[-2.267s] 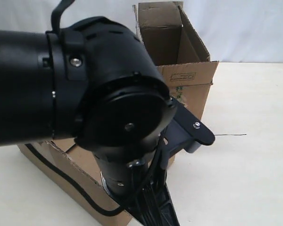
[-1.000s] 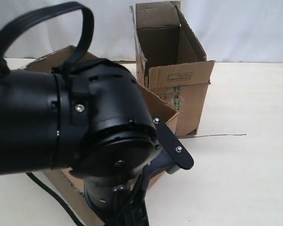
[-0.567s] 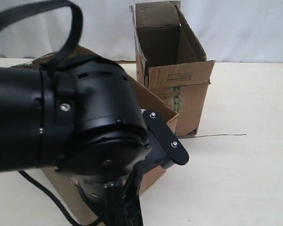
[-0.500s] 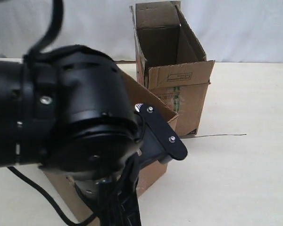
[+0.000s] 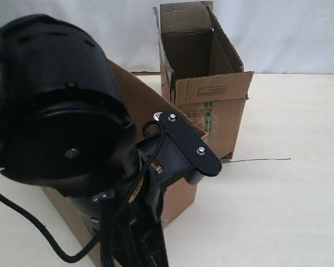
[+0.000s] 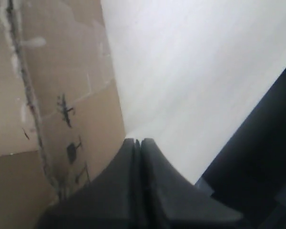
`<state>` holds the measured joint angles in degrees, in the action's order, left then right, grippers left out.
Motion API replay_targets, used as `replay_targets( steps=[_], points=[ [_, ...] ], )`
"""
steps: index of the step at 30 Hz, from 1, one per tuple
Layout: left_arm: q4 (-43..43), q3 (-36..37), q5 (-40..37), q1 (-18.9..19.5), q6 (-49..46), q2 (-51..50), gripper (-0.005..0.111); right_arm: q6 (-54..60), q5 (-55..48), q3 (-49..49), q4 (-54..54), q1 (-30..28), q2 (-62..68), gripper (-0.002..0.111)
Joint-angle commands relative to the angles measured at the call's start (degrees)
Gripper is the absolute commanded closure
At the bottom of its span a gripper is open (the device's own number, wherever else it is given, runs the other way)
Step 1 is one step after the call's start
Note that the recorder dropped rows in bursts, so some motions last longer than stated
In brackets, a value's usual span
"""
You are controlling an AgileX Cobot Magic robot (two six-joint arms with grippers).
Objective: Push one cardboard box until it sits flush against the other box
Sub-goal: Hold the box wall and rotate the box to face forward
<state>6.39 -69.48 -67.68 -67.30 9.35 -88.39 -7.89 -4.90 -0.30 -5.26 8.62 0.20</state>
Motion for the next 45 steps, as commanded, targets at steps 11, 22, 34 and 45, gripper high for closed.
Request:
replay_targets(
  steps=[11, 22, 34, 45],
  points=[
    [1.6, 4.0, -2.3, 8.0, -5.3, -0.2, 0.107, 0.3, 0.5, 0.3, 0.0, 0.2, -0.2, 0.103],
    [10.1, 6.1, -2.3, 14.3, -8.5, -0.2, 0.107, 0.3, 0.5, 0.3, 0.0, 0.2, -0.2, 0.103],
    [15.0, 6.1, 5.4, 21.4, -14.0, -0.2, 0.107, 0.3, 0.5, 0.3, 0.0, 0.2, -0.2, 0.103],
    [16.9, 6.1, 12.4, 28.3, -15.4, -0.2, 0.107, 0.3, 0.5, 0.3, 0.0, 0.2, -0.2, 0.103]
  ],
)
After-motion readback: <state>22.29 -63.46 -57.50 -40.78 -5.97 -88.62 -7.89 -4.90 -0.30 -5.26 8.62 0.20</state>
